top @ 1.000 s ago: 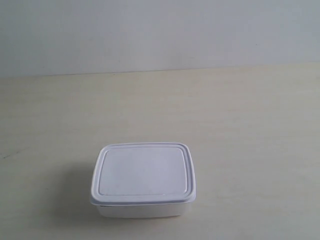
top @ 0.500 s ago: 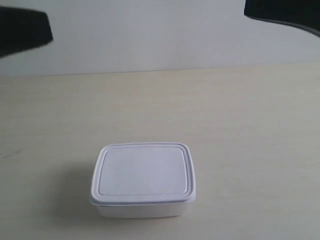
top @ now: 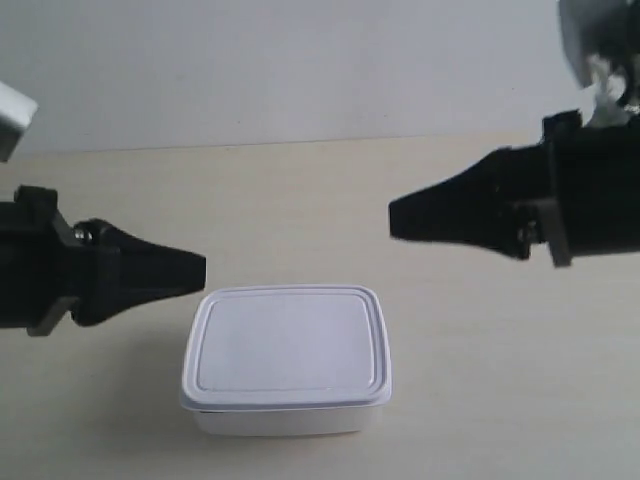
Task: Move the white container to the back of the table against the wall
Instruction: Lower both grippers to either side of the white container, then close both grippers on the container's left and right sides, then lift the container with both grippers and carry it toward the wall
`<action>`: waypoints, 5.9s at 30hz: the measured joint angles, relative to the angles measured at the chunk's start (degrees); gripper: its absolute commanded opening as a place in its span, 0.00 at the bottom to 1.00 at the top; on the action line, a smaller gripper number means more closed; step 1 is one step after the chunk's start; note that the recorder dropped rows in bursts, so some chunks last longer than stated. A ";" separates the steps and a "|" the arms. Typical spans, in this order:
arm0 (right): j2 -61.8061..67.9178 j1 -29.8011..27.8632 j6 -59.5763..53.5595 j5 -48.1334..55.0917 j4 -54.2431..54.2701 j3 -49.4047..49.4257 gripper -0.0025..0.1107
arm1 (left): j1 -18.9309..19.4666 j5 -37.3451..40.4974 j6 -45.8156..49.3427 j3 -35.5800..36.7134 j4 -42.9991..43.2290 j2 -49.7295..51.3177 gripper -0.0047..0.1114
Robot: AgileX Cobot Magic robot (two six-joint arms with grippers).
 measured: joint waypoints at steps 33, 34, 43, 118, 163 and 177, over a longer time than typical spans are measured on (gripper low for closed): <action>23.64 27.35 -0.44 33.27 0.10 8.63 0.02 | 0.00 1.28 0.42 7.68 -1.78 29.61 0.04; 23.75 27.35 -0.44 33.86 0.10 8.63 0.02 | 0.00 1.28 0.56 7.55 -2.16 29.61 0.04; 23.75 27.35 -0.81 37.46 0.10 8.63 0.02 | 0.00 2.01 0.97 5.17 -3.34 29.88 0.04; 38.28 27.35 -35.37 65.04 0.22 -6.26 0.02 | 0.00 11.13 31.37 -18.19 -3.68 45.24 0.04; 48.79 27.35 -59.74 76.74 0.60 -18.27 0.02 | -9.45 39.36 80.53 -27.48 -13.36 52.54 0.04; 52.44 27.01 -69.47 80.63 1.52 -22.10 0.02 | -8.52 42.40 80.54 -32.38 -8.09 55.40 0.04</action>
